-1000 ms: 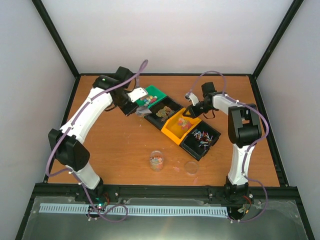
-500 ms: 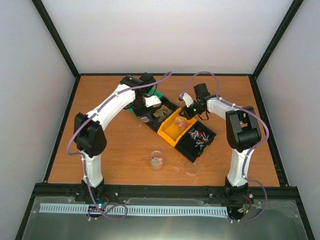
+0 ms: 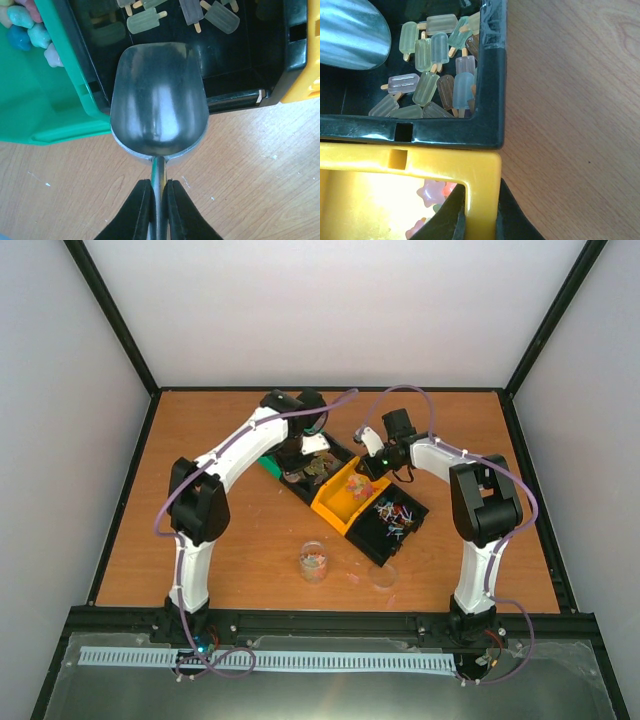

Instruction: Pack the candies

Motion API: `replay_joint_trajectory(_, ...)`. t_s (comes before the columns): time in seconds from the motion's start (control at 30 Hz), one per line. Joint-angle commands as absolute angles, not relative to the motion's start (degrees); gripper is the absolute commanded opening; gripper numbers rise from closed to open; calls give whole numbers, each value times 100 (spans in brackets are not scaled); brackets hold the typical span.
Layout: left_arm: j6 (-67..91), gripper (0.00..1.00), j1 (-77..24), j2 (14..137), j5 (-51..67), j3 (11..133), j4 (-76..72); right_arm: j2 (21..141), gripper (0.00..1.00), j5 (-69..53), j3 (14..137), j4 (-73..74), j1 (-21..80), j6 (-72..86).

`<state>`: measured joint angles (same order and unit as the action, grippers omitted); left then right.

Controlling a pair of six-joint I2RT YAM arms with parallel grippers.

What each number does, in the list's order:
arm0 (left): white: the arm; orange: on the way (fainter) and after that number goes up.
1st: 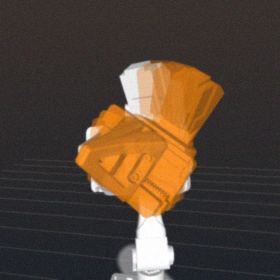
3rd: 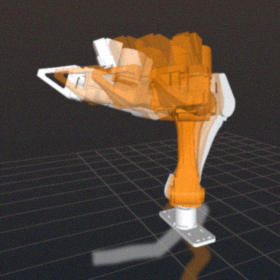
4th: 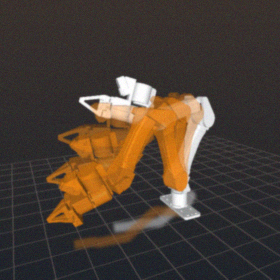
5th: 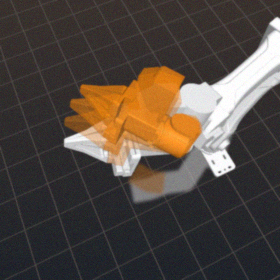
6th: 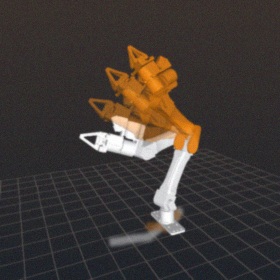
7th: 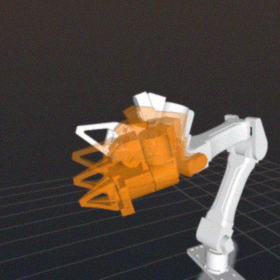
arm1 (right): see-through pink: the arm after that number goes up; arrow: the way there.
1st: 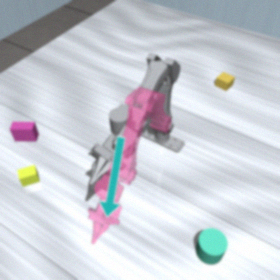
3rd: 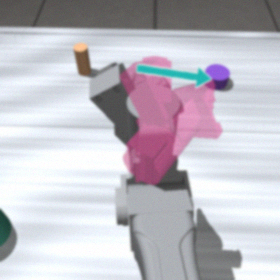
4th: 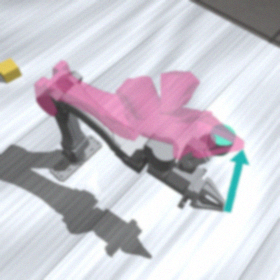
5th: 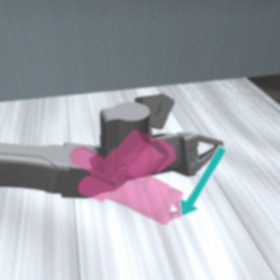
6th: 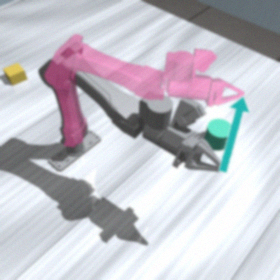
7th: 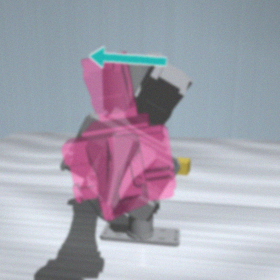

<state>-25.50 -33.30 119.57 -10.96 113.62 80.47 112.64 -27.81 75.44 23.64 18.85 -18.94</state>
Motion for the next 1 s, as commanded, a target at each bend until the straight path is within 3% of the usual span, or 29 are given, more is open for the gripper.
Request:
replay_joint_trajectory(0.0,-2350,1,-3310,12040,-1081,10682,7693,10977,3,-3054,7499,2286,2024,-1868)
replay_joint_trajectory(0.2,-2453,1,-3296,11733,-321,9480,6343,10979,3,-3114,7492,2362,2069,-2085)
replay_joint_trajectory(0.63,-2798,1,-3313,11700,407,9014,5418,10908,3,-3225,7377,2410,2069,-2398)
replay_joint_trajectory(0.97,-2083,1,-3206,10630,1229,6967,2865,10868,3,-3231,7281,2373,2074,-2416)
